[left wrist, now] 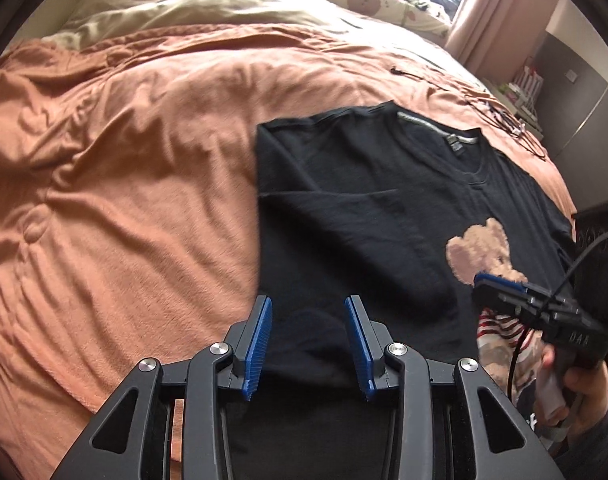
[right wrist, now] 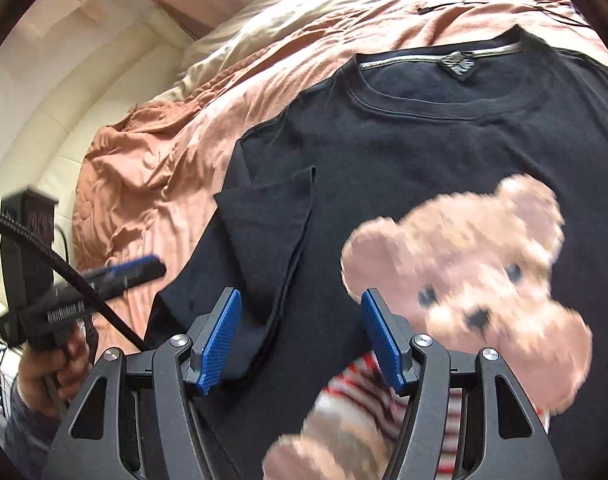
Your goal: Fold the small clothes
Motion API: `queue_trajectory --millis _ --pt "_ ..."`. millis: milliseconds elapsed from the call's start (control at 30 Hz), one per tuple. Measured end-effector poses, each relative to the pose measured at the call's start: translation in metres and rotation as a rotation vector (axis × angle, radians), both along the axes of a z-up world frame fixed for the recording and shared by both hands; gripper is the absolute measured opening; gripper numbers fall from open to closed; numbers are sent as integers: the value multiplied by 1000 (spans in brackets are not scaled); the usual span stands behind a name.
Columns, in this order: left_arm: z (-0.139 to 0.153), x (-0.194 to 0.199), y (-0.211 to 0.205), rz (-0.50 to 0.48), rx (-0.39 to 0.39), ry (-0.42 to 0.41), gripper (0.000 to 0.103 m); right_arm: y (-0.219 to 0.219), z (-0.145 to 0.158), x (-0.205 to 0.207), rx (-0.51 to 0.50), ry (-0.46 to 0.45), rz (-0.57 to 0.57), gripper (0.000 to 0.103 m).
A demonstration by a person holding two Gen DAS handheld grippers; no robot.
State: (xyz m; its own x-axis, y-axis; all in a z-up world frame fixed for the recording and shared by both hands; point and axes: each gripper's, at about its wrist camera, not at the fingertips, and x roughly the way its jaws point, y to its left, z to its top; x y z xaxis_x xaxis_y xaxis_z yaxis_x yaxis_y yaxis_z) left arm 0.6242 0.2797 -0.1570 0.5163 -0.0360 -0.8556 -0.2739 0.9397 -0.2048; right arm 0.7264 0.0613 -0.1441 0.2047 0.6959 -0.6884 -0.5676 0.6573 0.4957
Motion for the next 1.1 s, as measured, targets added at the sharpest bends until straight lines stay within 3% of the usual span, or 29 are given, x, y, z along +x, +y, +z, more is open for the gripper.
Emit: queue_trajectory --millis 233,400,500,567,967,1100 --pt "-22 -2 12 -2 1 41 39 37 -13 29 -14 -10 -5 60" --pt "-36 -3 18 1 -10 63 37 61 -20 39 -27 -28 -8 42" --pt "-40 -6 20 -4 -17 61 36 78 -26 43 -40 -12 15 24" --pt "-40 -7 21 -7 -21 57 36 85 -27 44 -85 -31 0 2" --pt "-38 -26 23 -7 -13 61 36 47 -3 11 -126 -171 -242 0" --pt "-36 -31 24 9 -24 63 36 43 -6 11 -142 -116 -257 0"
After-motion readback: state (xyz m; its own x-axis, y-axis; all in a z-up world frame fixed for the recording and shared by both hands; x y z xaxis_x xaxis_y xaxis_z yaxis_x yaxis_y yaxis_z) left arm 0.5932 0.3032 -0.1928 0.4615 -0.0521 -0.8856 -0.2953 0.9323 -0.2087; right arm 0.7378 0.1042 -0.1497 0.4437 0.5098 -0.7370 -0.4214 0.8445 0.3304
